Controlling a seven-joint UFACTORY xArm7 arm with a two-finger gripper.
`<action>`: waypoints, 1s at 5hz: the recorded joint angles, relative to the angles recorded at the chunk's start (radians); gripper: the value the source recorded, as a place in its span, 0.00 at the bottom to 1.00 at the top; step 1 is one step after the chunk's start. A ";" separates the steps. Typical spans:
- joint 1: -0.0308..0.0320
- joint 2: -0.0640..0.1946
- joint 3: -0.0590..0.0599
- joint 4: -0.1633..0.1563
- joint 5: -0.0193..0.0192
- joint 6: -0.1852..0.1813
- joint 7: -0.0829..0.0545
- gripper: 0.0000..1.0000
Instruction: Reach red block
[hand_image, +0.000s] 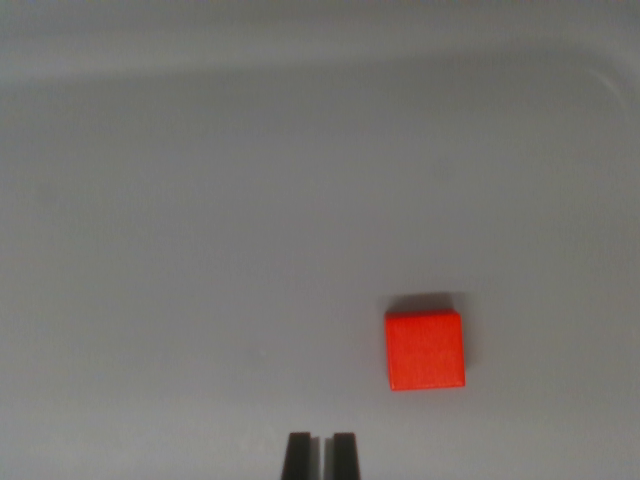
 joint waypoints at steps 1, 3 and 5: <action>0.0000 0.000 0.000 0.000 0.0000 0.000 0.000 0.00; -0.0032 0.013 -0.004 -0.031 -0.0013 -0.046 -0.003 0.00; -0.0063 0.025 -0.007 -0.060 -0.0025 -0.090 -0.007 0.00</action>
